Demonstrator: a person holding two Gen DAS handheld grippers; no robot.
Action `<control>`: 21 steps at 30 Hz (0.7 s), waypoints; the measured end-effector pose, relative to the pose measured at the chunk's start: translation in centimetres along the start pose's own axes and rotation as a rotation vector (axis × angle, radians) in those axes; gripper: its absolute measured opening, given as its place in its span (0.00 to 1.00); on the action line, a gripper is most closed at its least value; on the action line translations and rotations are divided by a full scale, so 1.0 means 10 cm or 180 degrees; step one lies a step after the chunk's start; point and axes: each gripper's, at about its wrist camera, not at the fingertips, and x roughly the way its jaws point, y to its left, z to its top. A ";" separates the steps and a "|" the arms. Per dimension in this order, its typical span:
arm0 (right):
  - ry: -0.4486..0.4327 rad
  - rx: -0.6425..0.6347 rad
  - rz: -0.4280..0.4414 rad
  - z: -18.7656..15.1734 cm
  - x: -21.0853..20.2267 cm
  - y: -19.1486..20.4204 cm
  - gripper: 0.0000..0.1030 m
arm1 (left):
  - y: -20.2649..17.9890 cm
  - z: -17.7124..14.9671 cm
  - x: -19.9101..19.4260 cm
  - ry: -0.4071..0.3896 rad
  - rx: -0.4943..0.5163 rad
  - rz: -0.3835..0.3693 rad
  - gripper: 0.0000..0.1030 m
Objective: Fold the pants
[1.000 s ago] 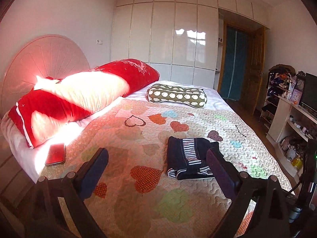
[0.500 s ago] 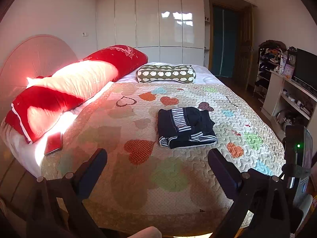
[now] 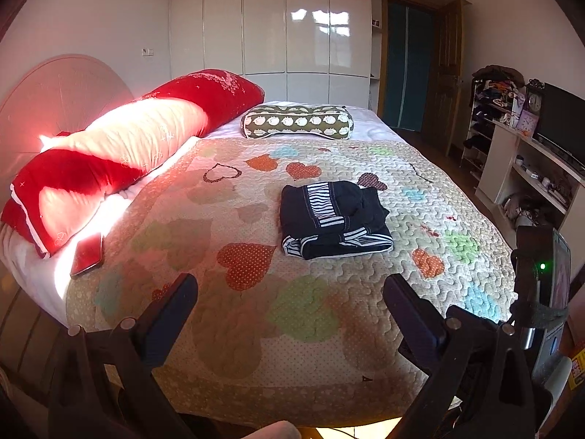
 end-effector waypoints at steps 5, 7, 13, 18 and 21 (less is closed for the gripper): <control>0.0061 -0.0012 -0.0018 -0.02 0.05 -0.01 0.72 | 0.00 -0.02 0.04 0.0057 -0.0013 -0.0013 0.98; 0.0065 -0.0013 -0.0019 -0.02 0.05 -0.01 0.72 | 0.00 -0.02 0.06 0.0076 -0.0013 -0.0010 0.98; 0.0075 -0.0019 -0.0024 -0.02 0.06 0.00 0.72 | 0.02 -0.03 0.12 0.0152 -0.0029 0.0011 0.98; 0.0096 -0.0011 -0.0032 -0.03 0.07 -0.01 0.72 | 0.02 -0.05 0.14 0.0196 -0.0043 0.0020 0.98; 0.0115 -0.0008 -0.0035 -0.03 0.08 -0.01 0.72 | 0.03 -0.05 0.15 0.0209 -0.0044 0.0019 0.98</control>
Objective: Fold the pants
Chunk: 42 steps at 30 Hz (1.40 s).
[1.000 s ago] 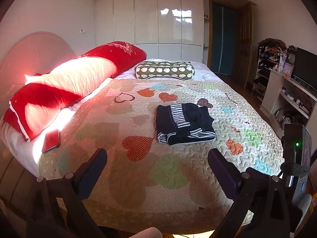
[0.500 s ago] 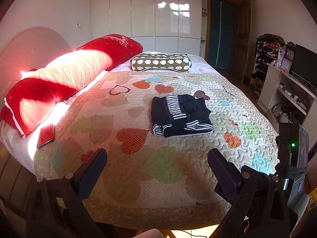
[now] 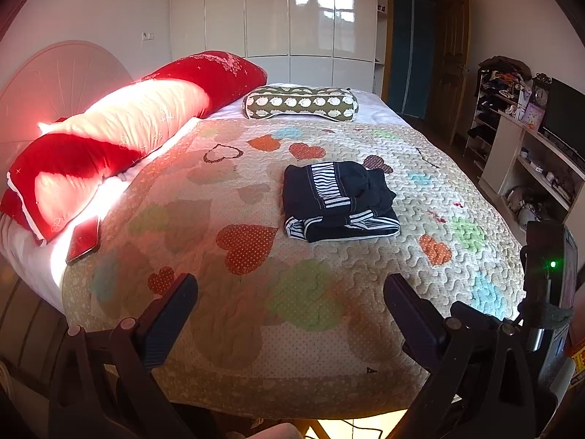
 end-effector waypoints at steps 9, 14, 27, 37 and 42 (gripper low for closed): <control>0.0011 -0.0004 -0.0001 0.00 0.01 0.00 0.73 | 0.00 -0.01 0.02 0.0023 -0.0006 -0.0001 0.98; 0.0030 0.0006 -0.0012 -0.01 0.02 -0.02 0.73 | 0.02 -0.04 0.08 0.0093 -0.0028 -0.0020 0.98; 0.0105 0.0039 -0.0039 -0.07 0.12 -0.09 0.74 | 0.08 -0.16 0.34 0.0402 -0.0131 -0.0072 0.98; 0.0178 0.0097 -0.0031 -0.13 0.25 -0.18 0.75 | 0.19 -0.37 0.77 0.0823 -0.0231 -0.0019 0.98; 0.0061 0.0046 0.0041 0.04 0.25 -0.20 0.75 | 0.29 -0.49 1.02 0.1080 -0.0328 0.0026 0.98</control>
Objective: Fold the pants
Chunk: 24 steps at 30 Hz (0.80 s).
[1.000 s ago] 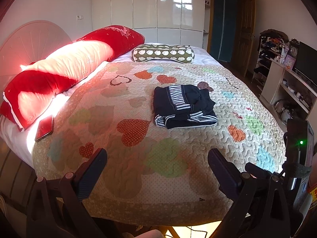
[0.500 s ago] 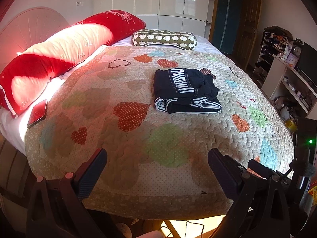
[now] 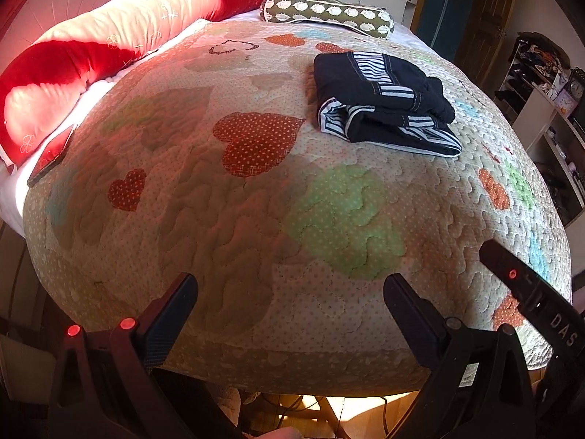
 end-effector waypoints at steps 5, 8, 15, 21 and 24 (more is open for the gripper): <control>-0.0320 -0.0002 -0.0045 0.47 0.00 0.02 0.75 | 0.14 -0.04 0.22 0.0228 -0.0118 -0.0019 0.98; -0.0454 -0.0127 0.0006 0.82 0.05 0.20 0.73 | 0.19 -0.05 0.26 0.0248 -0.0153 -0.0062 0.98; -0.0052 -0.0356 0.0717 1.33 0.61 0.76 0.72 | 0.18 -0.07 0.29 0.0227 -0.0063 -0.0049 1.00; 0.0513 0.0163 0.0748 1.28 1.22 0.49 0.67 | 0.19 -0.06 0.31 0.0209 -0.0027 -0.0082 1.00; 0.0383 -0.0055 0.0551 1.26 1.01 0.60 0.67 | 0.18 -0.06 0.34 0.0200 -0.0021 -0.0061 1.00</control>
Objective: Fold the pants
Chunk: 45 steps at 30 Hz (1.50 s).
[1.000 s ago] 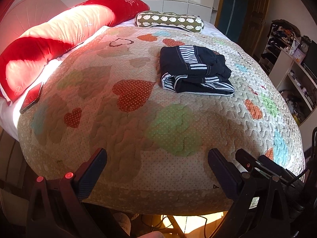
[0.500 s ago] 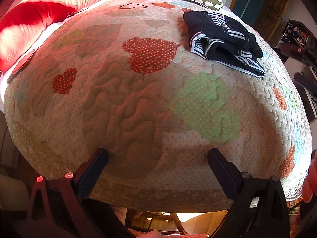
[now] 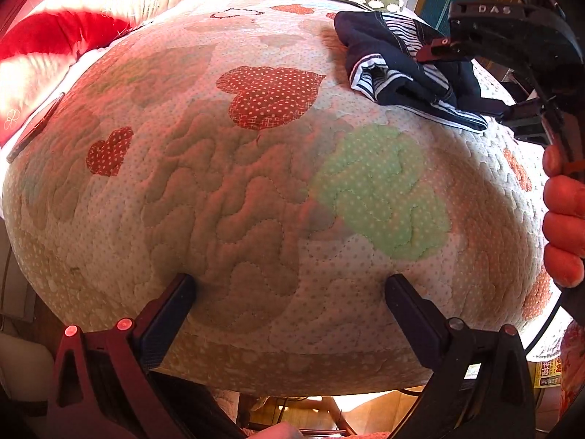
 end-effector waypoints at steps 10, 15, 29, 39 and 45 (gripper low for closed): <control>0.0646 -0.0039 0.0558 -0.01 0.45 0.32 0.65 | -0.03 0.00 0.02 -0.0026 0.0003 0.0038 1.00; 0.0383 0.0139 0.0803 0.22 0.15 0.19 0.65 | -0.05 -0.01 0.02 -0.0037 0.0006 0.0065 1.00; 0.0007 0.0343 0.0418 0.41 -0.04 -0.26 0.72 | -0.07 -0.02 0.04 -0.0058 -0.0008 0.0109 1.00; -0.0046 0.0052 0.0151 -0.31 -0.39 -0.41 0.74 | -0.08 -0.07 0.01 -0.0167 -0.0014 0.0097 1.00; -0.0325 -0.0084 -0.0284 -0.83 -0.73 -0.59 0.74 | -0.10 -0.06 -0.18 -0.0407 -0.0022 0.0135 1.00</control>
